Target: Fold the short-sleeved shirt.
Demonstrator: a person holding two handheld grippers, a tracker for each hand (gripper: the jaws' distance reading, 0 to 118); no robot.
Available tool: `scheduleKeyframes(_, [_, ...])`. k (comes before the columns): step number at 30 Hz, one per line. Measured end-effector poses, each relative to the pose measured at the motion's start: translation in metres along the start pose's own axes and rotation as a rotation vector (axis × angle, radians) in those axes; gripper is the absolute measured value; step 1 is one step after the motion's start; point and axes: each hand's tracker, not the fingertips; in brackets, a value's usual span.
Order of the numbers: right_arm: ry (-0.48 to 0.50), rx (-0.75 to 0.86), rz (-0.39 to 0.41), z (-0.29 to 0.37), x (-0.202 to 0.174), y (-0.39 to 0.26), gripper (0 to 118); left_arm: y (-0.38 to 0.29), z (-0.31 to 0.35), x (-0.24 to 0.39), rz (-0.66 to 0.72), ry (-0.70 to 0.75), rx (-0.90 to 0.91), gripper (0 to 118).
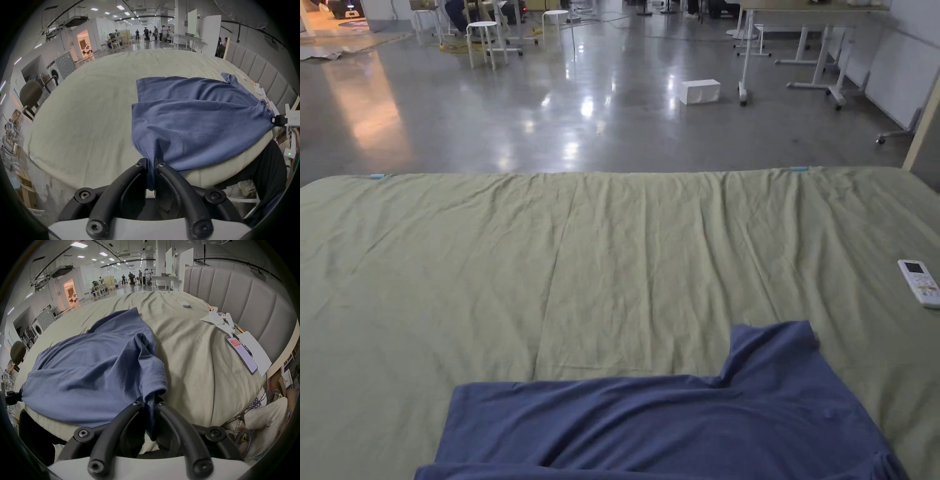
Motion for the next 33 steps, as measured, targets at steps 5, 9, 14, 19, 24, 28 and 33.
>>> scheduleKeyframes(5, [-0.053,-0.025,0.071,-0.005,0.000,0.003,68,0.002,0.006,-0.005,0.026,-0.040,0.055,74])
scheduleKeyframes(9, [0.037,0.069,-0.046,0.033,0.014,0.007,85,0.004,0.049,-0.023,0.195,-0.140,0.308,86])
scheduleKeyframes(14, [0.129,0.313,-0.088,0.087,0.006,0.028,85,0.039,0.127,0.009,0.250,-0.126,0.624,86])
scheduleKeyframes(19, [0.181,0.536,0.027,0.147,-0.044,0.044,85,0.060,0.180,0.046,0.127,-0.089,0.749,86])
scheduleKeyframes(24, [0.209,0.673,0.143,0.177,-0.080,0.047,74,0.056,0.207,0.078,-0.088,0.009,0.848,81])
scheduleKeyframes(28, [0.238,0.778,0.184,0.193,-0.096,0.044,23,0.052,0.213,0.099,-0.168,0.015,0.867,23])
scheduleKeyframes(33, [0.236,0.761,0.205,0.193,-0.103,0.040,3,0.046,0.203,0.106,-0.163,-0.028,0.806,3])
